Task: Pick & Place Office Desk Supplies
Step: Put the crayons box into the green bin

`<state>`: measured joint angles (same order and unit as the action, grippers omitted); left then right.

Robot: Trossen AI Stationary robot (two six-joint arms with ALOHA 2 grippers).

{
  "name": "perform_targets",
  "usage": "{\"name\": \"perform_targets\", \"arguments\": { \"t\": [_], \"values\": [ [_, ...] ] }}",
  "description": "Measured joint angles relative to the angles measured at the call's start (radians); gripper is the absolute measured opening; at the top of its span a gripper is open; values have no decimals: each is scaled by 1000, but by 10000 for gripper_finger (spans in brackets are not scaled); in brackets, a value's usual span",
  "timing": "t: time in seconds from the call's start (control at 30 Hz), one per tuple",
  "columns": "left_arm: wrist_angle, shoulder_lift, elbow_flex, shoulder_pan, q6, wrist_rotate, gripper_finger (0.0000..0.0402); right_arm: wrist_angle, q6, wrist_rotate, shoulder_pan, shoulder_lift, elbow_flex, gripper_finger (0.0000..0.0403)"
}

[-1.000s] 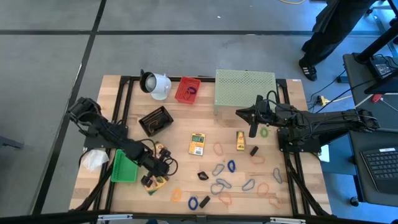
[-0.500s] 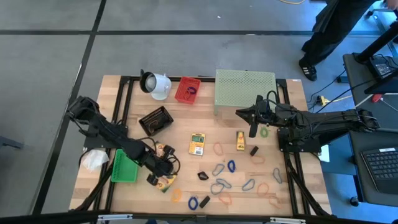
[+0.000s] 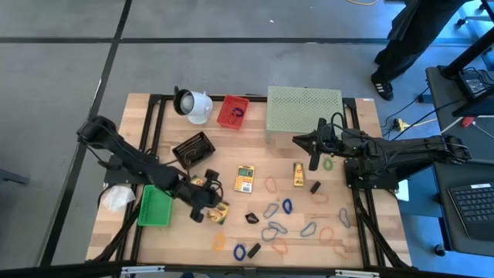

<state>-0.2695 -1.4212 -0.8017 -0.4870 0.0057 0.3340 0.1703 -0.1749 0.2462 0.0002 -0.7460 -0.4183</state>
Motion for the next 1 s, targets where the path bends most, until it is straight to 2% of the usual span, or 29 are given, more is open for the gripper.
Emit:
{"name": "perform_targets", "arguments": {
  "t": [0.27,0.53,0.73,1.0],
  "values": [
    [3,86,-1,-4,0,61,1,0,0,0,0,0,0,49],
    [3,97,-1,-4,-3,117,1,1,-20,0,0,0,0,49],
    [-9,119,-2,-17,-3,121,1,1,-23,0,0,-1,0,49],
    [-161,247,-2,-80,-105,180,1,1,-23,0,0,-1,0,49]
  ]
}}
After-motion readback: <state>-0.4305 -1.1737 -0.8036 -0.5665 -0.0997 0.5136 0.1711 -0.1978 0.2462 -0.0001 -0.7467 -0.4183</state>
